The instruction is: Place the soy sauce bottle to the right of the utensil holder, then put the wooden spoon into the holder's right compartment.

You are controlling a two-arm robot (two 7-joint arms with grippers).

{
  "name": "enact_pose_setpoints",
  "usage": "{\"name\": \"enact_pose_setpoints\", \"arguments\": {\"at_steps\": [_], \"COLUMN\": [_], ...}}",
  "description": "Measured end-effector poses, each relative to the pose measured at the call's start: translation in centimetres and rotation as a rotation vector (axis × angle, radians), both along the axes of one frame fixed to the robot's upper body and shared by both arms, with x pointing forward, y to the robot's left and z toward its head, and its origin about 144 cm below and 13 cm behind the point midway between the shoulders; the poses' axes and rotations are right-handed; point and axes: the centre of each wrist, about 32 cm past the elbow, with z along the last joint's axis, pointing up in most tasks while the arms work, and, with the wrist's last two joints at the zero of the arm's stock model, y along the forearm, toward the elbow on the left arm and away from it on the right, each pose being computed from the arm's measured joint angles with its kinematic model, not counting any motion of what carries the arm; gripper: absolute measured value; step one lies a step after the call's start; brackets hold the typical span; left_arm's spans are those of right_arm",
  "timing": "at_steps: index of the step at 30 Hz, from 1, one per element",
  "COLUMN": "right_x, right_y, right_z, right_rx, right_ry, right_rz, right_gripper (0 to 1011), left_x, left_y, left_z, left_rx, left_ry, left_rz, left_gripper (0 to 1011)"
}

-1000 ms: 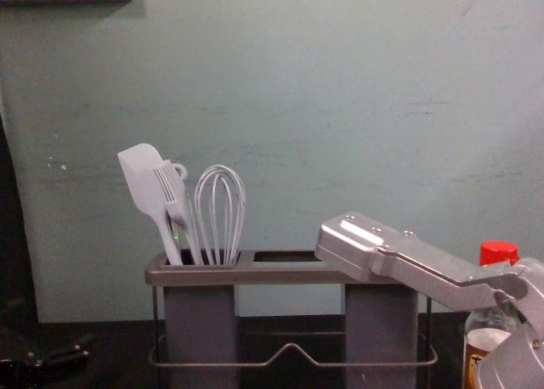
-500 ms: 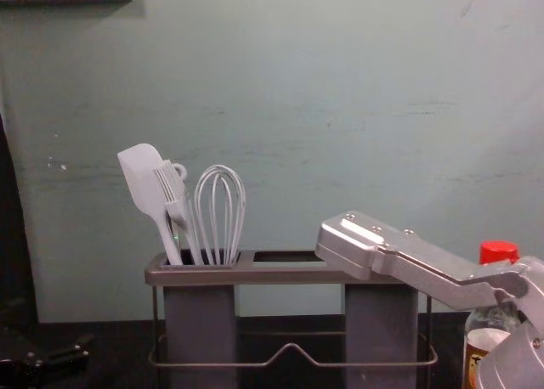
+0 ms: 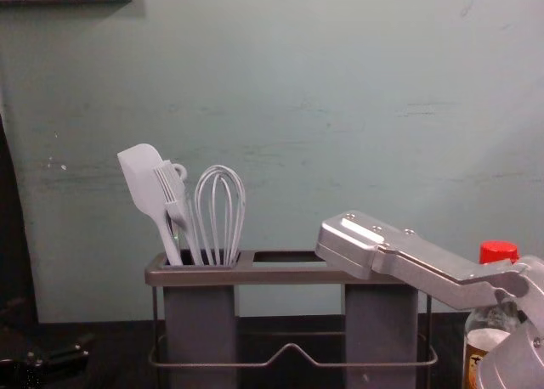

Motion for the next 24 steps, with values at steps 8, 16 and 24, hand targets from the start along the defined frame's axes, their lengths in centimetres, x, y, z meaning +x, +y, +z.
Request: {"name": "enact_pose_setpoints", "arguments": {"at_steps": [8, 16, 24], "right_x": [0.0, -1.3, -2.4], "right_y": [0.0, -0.2, -0.3], "right_z": [0.0, 0.4, 0.9], "right_rx": [0.0, 0.018, 0.047], "right_ry": [0.0, -0.069, -0.129], "right_rz": [0.0, -0.017, -0.033], "right_gripper": [842, 842, 842], "left_x": [0.0, 0.0, 0.0], "left_y": [0.0, 0.0, 0.0], "left_z": [0.0, 0.0, 0.0], "left_rx": [0.0, 0.0, 0.0], "left_ry": [0.0, 0.0, 0.0], "left_rz": [0.0, 0.0, 0.0], "left_gripper": [1011, 1011, 1012]}}
